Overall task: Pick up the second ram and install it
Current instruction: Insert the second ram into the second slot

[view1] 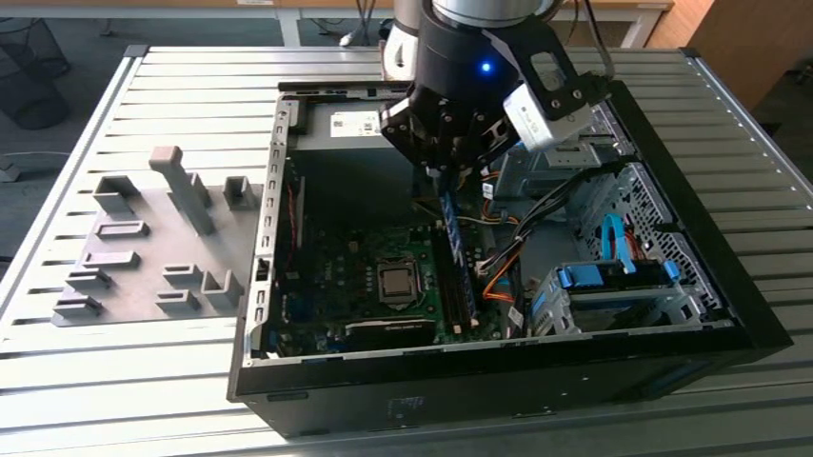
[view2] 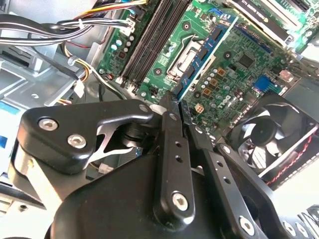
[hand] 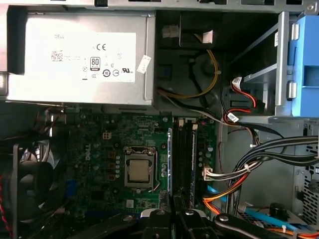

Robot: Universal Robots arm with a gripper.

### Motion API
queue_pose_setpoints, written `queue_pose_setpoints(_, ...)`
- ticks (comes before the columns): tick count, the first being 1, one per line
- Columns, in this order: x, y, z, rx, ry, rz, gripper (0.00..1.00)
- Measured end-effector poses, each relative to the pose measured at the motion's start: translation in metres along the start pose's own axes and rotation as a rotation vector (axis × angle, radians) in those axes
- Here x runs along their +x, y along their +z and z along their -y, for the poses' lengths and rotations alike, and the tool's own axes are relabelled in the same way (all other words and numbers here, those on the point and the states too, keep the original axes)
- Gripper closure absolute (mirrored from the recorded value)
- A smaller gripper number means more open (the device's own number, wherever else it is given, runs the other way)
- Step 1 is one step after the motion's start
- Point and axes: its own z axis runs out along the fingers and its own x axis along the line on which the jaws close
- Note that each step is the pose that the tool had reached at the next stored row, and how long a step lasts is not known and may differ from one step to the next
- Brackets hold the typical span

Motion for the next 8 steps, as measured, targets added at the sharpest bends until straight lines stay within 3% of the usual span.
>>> queue_pose_setpoints(8, -0.0002, 0.0078, -0.0001, 0.0, 0.0, -0.0009, 0.86)
